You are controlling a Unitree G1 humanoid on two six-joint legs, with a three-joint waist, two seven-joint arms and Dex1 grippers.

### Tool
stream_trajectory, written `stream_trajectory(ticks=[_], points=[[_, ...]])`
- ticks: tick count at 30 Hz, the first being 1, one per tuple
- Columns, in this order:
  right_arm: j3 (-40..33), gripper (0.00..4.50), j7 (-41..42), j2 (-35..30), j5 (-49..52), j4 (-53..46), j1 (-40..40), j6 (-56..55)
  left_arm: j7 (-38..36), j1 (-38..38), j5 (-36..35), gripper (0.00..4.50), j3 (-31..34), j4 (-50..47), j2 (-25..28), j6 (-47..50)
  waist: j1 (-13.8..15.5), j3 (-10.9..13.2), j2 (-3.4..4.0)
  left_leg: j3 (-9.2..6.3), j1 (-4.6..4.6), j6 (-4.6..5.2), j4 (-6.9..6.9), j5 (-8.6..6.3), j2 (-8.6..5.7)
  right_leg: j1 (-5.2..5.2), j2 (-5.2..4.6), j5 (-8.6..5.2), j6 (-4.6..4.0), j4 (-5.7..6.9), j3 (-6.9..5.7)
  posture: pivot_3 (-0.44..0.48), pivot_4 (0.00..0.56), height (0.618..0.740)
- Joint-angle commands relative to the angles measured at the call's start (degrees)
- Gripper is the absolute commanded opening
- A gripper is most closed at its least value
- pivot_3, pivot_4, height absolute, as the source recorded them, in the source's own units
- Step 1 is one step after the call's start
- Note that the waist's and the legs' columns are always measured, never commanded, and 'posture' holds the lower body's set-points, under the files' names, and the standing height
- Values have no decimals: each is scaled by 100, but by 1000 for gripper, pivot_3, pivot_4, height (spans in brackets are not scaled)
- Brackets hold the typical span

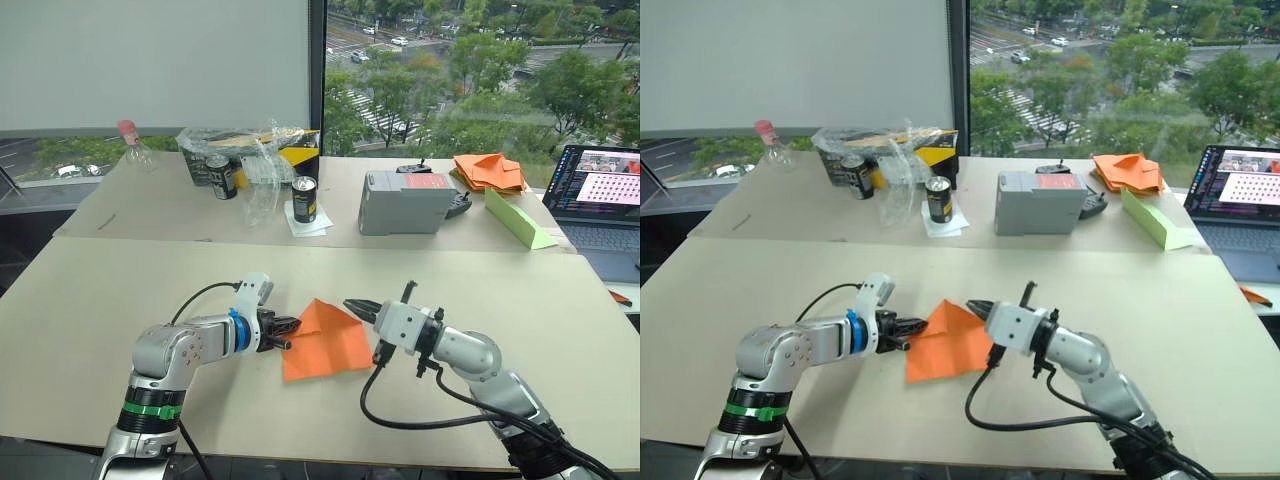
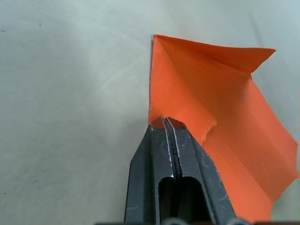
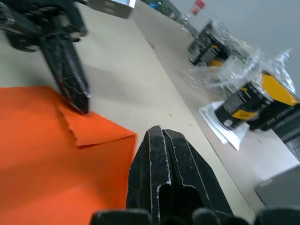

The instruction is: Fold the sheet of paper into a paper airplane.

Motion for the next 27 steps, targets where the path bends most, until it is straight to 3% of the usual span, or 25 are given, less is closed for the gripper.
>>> stream_trajectory(ticks=[1,5,14,27], points=[[-56,17,23,-280,-397,225,-80,-129,91,103,89,0,-17,-1,-4,41,12,0,0,0,0,0,0,0,0,0,0,0,0,0,0,0,150,740],[74,17,561,-661,-290,312,148,-409,103,111,90,0,-9,-14,-15,45,16,0,0,1,0,5,0,-3,0,0,0,0,0,-2,-2,0,150,740],[-140,17,1433,-946,578,-230,618,369,99,165,89,0,3,-45,4,41,1,0,0,2,0,8,1,-5,0,1,0,0,0,-2,0,0,150,740],[-64,17,1944,-1285,693,-402,877,969,80,144,91,0,-11,-37,22,33,16,0,-1,2,0,9,1,-5,0,2,0,0,0,-4,0,0,150,740]])
